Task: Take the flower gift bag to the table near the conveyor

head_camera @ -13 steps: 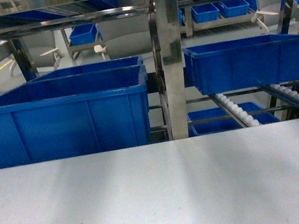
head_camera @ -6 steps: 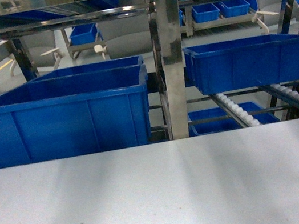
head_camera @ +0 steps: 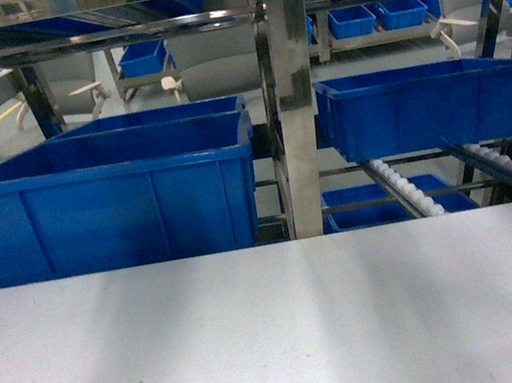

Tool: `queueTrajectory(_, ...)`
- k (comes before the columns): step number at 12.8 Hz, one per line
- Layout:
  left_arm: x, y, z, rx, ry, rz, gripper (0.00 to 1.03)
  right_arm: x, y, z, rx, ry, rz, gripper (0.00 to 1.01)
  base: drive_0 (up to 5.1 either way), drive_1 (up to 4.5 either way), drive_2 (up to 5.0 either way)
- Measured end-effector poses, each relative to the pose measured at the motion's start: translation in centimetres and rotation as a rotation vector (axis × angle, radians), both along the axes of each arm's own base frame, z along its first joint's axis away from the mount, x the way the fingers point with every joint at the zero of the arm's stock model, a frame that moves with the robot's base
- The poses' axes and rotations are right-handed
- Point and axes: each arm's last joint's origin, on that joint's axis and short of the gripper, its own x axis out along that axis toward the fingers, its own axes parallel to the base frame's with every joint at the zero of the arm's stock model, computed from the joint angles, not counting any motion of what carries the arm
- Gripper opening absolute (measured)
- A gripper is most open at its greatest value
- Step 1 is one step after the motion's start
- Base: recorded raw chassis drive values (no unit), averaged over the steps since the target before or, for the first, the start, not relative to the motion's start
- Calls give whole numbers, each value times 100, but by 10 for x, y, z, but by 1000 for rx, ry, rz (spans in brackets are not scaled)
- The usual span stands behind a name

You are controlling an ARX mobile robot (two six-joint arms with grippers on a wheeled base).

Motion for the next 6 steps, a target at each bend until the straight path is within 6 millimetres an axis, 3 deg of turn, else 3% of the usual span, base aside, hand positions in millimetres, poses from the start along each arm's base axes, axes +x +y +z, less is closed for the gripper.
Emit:
queueTrajectory(3, 0, 0, 0, 0, 0, 0, 2, -42, 6, 18, -10, -51, -1, 98, 0, 0, 0)
queueTrajectory(6, 8, -9, -1, 0, -12, -9, 2, -46, 8, 20, -15, -71, -7, 98, 0, 0, 0)
